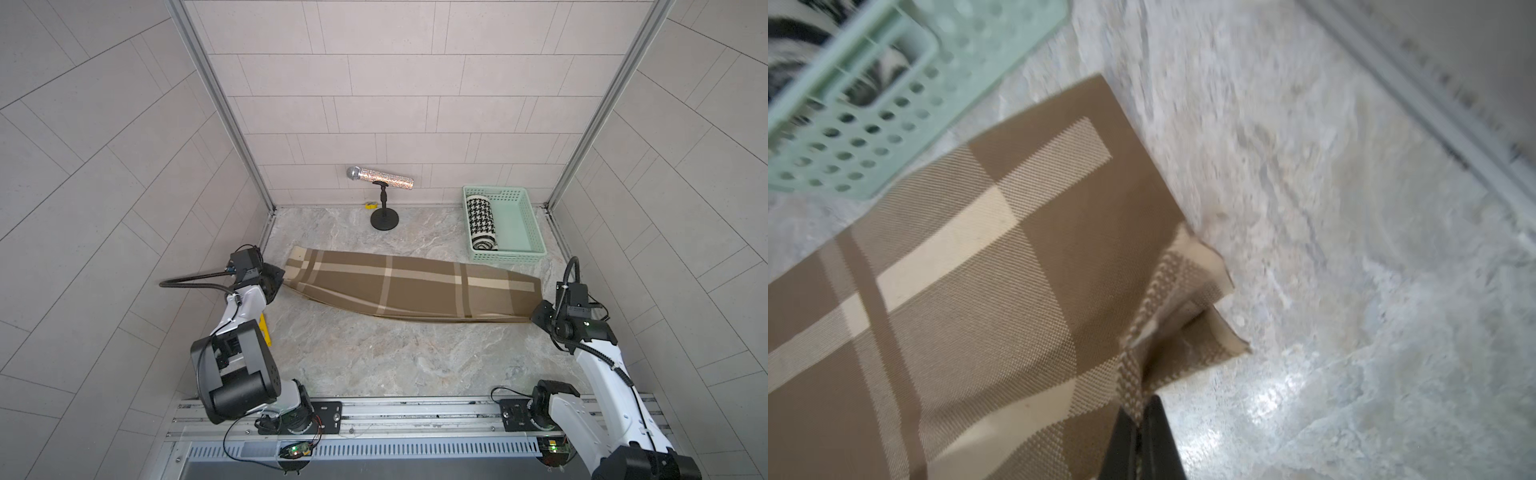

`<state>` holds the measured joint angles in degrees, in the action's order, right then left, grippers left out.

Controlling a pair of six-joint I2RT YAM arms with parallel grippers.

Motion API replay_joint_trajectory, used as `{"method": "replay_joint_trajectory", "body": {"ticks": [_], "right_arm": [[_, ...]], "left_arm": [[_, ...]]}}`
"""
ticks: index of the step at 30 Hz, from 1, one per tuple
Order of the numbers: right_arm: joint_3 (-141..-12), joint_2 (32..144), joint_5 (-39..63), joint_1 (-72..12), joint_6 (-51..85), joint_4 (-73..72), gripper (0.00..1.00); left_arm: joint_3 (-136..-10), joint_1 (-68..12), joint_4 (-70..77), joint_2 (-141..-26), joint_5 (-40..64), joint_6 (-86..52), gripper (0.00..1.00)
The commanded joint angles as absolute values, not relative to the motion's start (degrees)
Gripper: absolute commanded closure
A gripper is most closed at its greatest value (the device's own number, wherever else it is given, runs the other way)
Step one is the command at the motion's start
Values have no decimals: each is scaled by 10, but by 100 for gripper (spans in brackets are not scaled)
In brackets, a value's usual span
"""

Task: Roll up the scarf and place it into the basket
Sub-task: Flatten out the scarf at the center of the board.

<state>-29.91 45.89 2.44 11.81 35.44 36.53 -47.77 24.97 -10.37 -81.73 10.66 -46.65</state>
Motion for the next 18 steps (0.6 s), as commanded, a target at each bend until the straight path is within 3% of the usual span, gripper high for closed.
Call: {"method": "replay_joint_trajectory", "body": {"ticks": [1, 3, 5, 8, 12, 18], "right_arm": [[-272, 424, 8, 123, 402, 365, 99], [-254, 403, 5, 123, 413, 377, 91], [-241, 381, -1, 123, 424, 396, 65], [-252, 351, -14, 123, 423, 432, 45], [-302, 328, -42, 123, 408, 472, 37], [-335, 353, 24, 123, 388, 430, 40]], "left_arm": [[-494, 258, -58, -816, 67, -466, 100], [-506, 259, -71, -821, 70, -463, 100], [-517, 260, -75, -824, 74, -459, 100], [-524, 261, -72, -821, 83, -456, 100], [-529, 260, -77, -811, 77, -444, 100], [-528, 261, -57, -803, 95, -421, 100]]}}
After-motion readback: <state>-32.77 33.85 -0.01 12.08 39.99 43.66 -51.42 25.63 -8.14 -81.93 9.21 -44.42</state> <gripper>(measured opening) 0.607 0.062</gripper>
